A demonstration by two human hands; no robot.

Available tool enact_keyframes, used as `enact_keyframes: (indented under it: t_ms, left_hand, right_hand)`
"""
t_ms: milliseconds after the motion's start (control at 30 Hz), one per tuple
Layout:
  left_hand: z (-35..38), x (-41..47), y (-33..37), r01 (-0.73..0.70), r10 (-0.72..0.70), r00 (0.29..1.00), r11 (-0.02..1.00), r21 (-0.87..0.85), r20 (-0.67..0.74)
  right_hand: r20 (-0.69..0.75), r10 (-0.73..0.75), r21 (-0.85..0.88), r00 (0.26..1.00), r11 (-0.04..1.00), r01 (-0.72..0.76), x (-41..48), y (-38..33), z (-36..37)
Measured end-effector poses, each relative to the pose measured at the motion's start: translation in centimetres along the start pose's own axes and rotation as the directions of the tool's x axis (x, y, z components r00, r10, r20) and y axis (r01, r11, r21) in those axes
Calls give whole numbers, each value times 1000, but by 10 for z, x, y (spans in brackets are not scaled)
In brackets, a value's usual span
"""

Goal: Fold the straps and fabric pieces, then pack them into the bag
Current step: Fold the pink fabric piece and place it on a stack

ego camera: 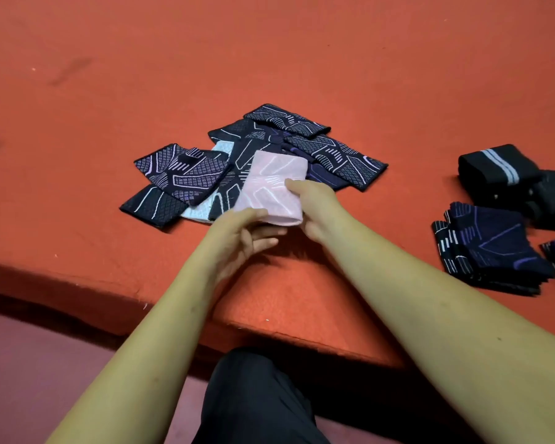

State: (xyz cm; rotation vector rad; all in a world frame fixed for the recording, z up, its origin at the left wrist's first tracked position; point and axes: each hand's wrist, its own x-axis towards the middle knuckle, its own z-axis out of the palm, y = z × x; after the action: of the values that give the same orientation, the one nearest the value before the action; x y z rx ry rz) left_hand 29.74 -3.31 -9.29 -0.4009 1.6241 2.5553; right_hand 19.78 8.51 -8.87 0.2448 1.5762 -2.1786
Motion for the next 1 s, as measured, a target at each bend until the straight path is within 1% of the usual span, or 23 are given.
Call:
enact_keyframes:
  t_ms: [67, 133, 167, 233, 300, 367, 433, 500, 567, 600, 667, 700, 733, 767, 800, 833, 867, 900, 933, 967, 1000]
  left_hand:
    - [-3, -4, -10, 56, -50, 997, 991, -123, 54]
    - [2, -5, -15, 95, -90, 995, 976, -195, 36]
    - [7, -4, -17, 102, -101, 995, 971, -215, 16]
    - [22, -4, -20, 116, -117, 993, 962, -247, 11]
    - [39, -3, -24, 119, -122, 993, 957, -263, 8]
    - [54, 1, -31, 94, -118, 991, 945, -315, -56]
    - [65, 4, -38, 40, -103, 985, 919, -392, -141]
    - [76, 5, -46, -25, -70, 982, 872, -489, -177]
    - [85, 3, -54, -63, -45, 982, 836, -546, -181]
    - [88, 2, -59, -70, -32, 985, 827, -557, -171]
    - [94, -4, -68, -67, -14, 990, 825, -561, -140]
    - [97, -7, -71, -67, -4, 992, 828, -556, -126]
    - [98, -10, -74, -75, 9, 992, 832, -550, -122]
    - [99, -14, -75, -101, 32, 990, 841, -532, -137]
    - [98, -16, -76, -133, 58, 985, 856, -500, -162]
    - [97, -19, -77, -169, 91, 977, 883, -437, -194]
    - [95, -23, -78, -216, 151, 965, 923, -319, -216]
    - [93, -28, -77, -258, 227, 950, 957, -131, -212]
    - [92, -33, -77, -269, 284, 938, 958, 96, -198]
    - [92, -37, -78, -264, 328, 925, 918, 298, -193]
    - [91, -40, -80, -258, 353, 916, 882, 395, -190]
  right_hand:
    - [64, -3, 39, 998, 999, 1, -14, -9, -17]
    - [159, 45, 63, 986, 996, -56, -33, -20, -37]
    - [206, 78, 31, 975, 996, -86, -42, -26, -48]
    - [278, 155, -85, 948, 987, -137, -58, -35, -70]
    - [290, 229, -213, 929, 962, -171, -69, -42, -90]
    - [225, 280, -296, 933, 932, -208, -79, -47, -107]
    - [139, 280, -305, 950, 925, -228, -90, -49, -123]
    - [111, 263, -170, 958, 955, -242, -100, -45, -141]
    - [79, 232, -34, 970, 973, -230, -112, -36, -153]
    - [33, 200, -7, 979, 980, -200, -117, -30, -158]
    - [-115, 90, -10, 989, 996, -92, -122, -17, -164]
    - [-196, 19, -42, 980, 999, -28, -124, -12, -165]
    - [-272, -67, -112, 960, 993, 37, -125, -9, -167]
    - [-333, -174, -234, 927, 967, 98, -125, -6, -170]
    - [-368, -290, -390, 884, 911, 136, -124, -4, -175]
    - [-375, -388, -528, 842, 836, 150, -124, -4, -180]
    - [-366, -456, -626, 811, 766, 148, -123, -3, -185]
    - [-357, -489, -674, 796, 725, 143, -122, -3, -190]
    - [-352, -497, -694, 793, 707, 135, -121, -3, -194]
    - [-355, -487, -695, 798, 709, 124, -119, -2, -196]
    - [-361, -459, -678, 812, 727, 110, -119, -1, -198]
